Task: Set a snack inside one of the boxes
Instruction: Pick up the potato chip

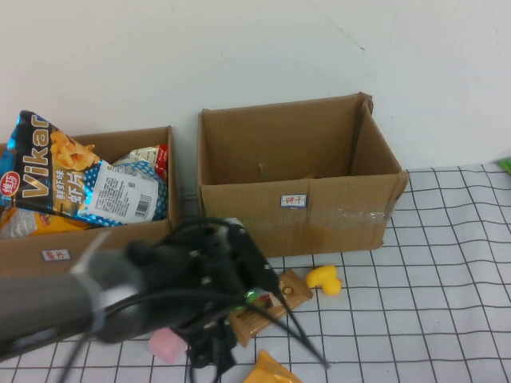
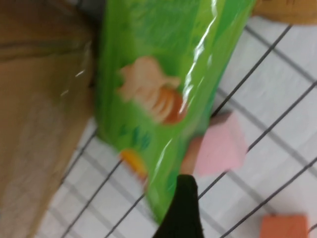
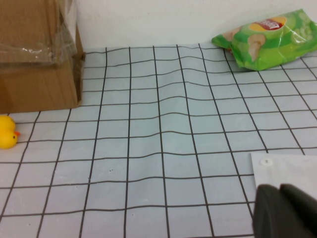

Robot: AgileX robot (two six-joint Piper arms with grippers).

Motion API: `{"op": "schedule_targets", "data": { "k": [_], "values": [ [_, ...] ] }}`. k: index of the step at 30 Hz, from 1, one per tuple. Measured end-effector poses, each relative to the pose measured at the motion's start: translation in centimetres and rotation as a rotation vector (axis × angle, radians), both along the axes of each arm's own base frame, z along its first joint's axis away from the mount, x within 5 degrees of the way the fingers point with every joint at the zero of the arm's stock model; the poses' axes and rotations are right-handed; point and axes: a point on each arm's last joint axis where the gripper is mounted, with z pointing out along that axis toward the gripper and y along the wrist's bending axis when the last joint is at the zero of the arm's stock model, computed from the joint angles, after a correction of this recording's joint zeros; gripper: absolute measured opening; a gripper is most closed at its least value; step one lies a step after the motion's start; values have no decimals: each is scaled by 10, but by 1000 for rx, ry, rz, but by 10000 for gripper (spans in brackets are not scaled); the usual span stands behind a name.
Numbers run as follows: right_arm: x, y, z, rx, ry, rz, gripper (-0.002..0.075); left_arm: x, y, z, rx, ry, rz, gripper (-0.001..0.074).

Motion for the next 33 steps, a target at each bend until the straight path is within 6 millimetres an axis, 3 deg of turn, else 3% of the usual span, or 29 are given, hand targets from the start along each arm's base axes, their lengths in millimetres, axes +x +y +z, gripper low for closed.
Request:
{"op": "schedule_targets", "data": {
  "k": [3, 6, 11, 15, 23, 33],
  "values": [
    [0, 0, 0, 0, 0, 0, -1, 10, -8, -15, -16, 52, 35, 570],
    [0, 0, 0, 0, 0, 0, -1, 25, -2, -27, -49, 84, 82, 570],
    [0, 0, 0, 0, 0, 0, -1, 49, 19, -30, -72, 40, 97, 573],
    [0, 0, 0, 0, 0, 0, -1, 61, 24, -30, -78, -23, 46, 573],
    [0, -1, 0, -21, -1, -1, -1, 66, 20, -63, -58, 13, 3, 574],
    [0, -1, 0, -41, -1, -3, -1, 81, 23, -77, 13, -124, -8, 574]
  ]
}}
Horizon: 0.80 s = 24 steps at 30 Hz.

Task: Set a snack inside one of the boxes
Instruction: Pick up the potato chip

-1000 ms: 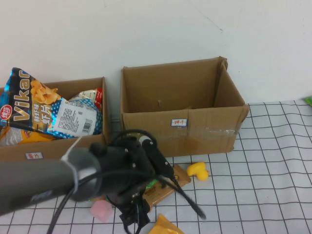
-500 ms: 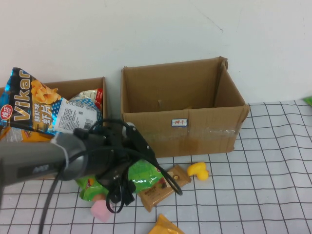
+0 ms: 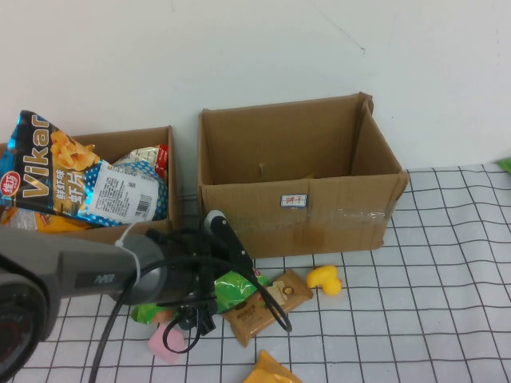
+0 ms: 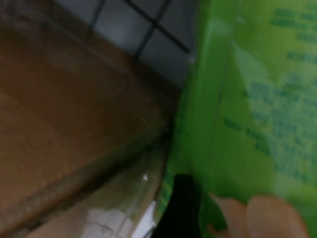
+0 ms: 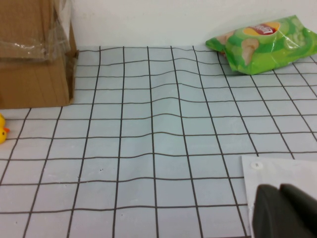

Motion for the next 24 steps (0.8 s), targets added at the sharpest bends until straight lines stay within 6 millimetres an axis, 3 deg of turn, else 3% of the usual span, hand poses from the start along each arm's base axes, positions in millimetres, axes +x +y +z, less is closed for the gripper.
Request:
{"op": "schedule_targets", "data": {
  "k": [4, 6, 10, 15, 18, 24],
  "values": [
    [0, 0, 0, 0, 0, 0, -1, 2, 1, -8, 7, -18, 15, 566],
    [0, 0, 0, -2, 0, 0, -1, 2, 1, -10, 5, -18, 33, 526],
    [0, 0, 0, -2, 0, 0, -1, 3, 3, -7, 12, -30, 72, 294],
    [0, 0, 0, -2, 0, 0, -1, 2, 3, 2, -24, -31, 125, 291],
    [0, 0, 0, -4, 0, 0, -1, -4, 3, 21, -72, -33, 209, 291],
    [0, 0, 0, -4, 0, 0, -1, -38, -9, 94, -170, -55, 244, 291]
  ]
}}
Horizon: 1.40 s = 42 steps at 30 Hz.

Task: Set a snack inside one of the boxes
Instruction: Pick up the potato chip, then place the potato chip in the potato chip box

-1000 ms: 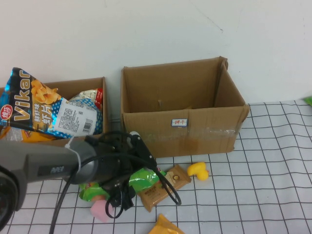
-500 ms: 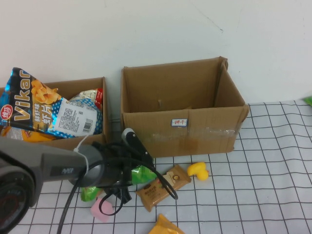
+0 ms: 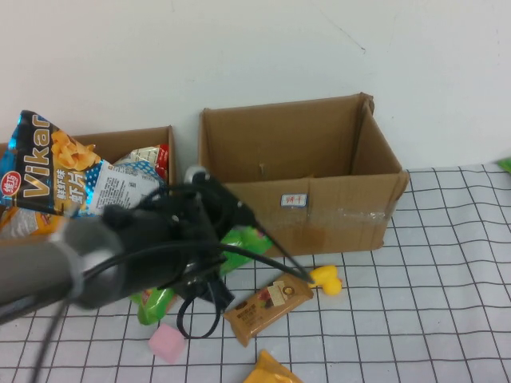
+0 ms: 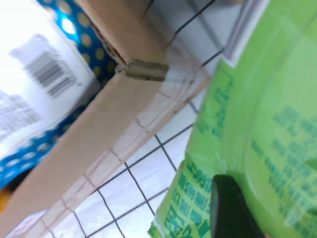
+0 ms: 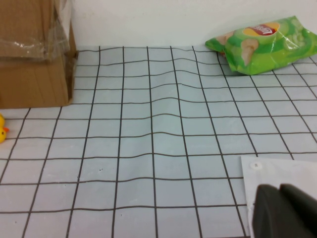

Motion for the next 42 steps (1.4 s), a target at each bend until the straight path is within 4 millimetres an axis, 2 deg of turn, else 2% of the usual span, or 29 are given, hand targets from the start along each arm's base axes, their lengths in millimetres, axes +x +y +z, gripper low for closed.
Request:
{"op": "schedule_targets", "data": {
  "k": [4, 7, 11, 14, 19, 26, 30, 37, 42],
  "values": [
    [0, 0, 0, 0, 0, 0, -1, -31, -3, 59, -98, -85, -35, 291],
    [0, 0, 0, 0, 0, 0, -1, -46, 9, 97, -183, -173, -38, 291],
    [0, 0, 0, 0, 0, 0, -1, -49, 43, 134, -264, -284, 32, 290],
    [0, 0, 0, 0, 0, 0, -1, -40, 72, 147, -300, -358, 106, 290],
    [0, 0, 0, 0, 0, 0, -1, -14, 113, 153, -386, -473, 195, 290],
    [0, 0, 0, 0, -2, 0, -1, 29, 144, 136, -446, -558, 235, 290],
    [0, 0, 0, 0, -2, 0, -1, 52, 173, 135, -426, -580, 327, 290],
    [0, 0, 0, 0, -2, 0, -1, 63, 221, 129, -450, -591, 510, 290],
    [0, 0, 0, 0, -2, 0, -1, 73, 230, 108, -511, -526, 599, 290]
  ]
}}
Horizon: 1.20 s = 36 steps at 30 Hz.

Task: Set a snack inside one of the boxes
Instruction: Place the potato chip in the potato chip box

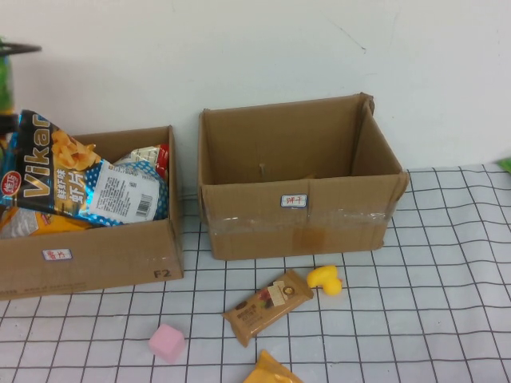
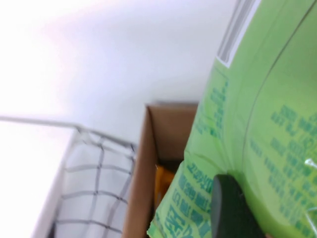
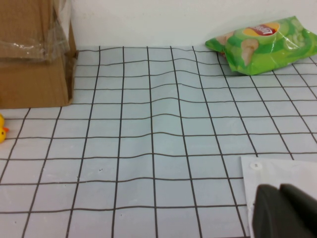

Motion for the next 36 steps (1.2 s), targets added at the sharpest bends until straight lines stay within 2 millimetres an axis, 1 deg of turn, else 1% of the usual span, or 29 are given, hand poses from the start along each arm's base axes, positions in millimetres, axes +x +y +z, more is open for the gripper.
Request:
{"op": "schedule_targets", "data": {
  "k": [5, 8, 15, 16, 17, 20, 22, 24, 25, 27, 28, 30, 32, 35, 36],
  "values": [
    [0, 0, 0, -1, 0, 0, -1, 15, 1, -33, -29, 84, 1, 290],
    [0, 0, 0, -1, 0, 0, -1, 22, 6, -53, -42, 126, 12, 290],
    [0, 0, 0, -1, 0, 0, -1, 36, 11, -89, -60, 168, 8, 293],
    [0, 0, 0, -1, 0, 0, -1, 37, 11, -93, -61, 172, 7, 314],
    [0, 0, 0, -1, 0, 0, -1, 38, 11, -96, -61, 178, 7, 350],
    [0, 0, 0, -1, 0, 0, -1, 38, 12, -99, -59, 198, 11, 477],
    [0, 0, 0, -1, 0, 0, -1, 35, 13, -98, -52, 223, 19, 514],
    [0, 0, 0, -1, 0, 0, -1, 29, 14, -90, -32, 246, 26, 527],
    [0, 0, 0, -1, 0, 0, -1, 26, 14, -83, -20, 247, 29, 525],
    [0, 0, 0, 3, 0, 0, -1, 19, 14, -63, -3, 215, 31, 507],
    [0, 0, 0, 7, 0, 1, -1, 14, 14, -50, 4, 188, 32, 487],
    [0, 1, 0, 19, 0, 1, -1, 3, 13, -21, 18, 116, 33, 437],
    [0, 1, 0, 30, 0, 2, -1, -11, 11, 7, 29, 45, 33, 366],
    [0, 2, 0, 48, 0, 4, -1, -32, 9, 36, 37, 0, 46, 237],
    [0, 2, 0, 58, 0, 4, -1, -38, 9, 42, 43, -5, 48, 200]
  ]
}}
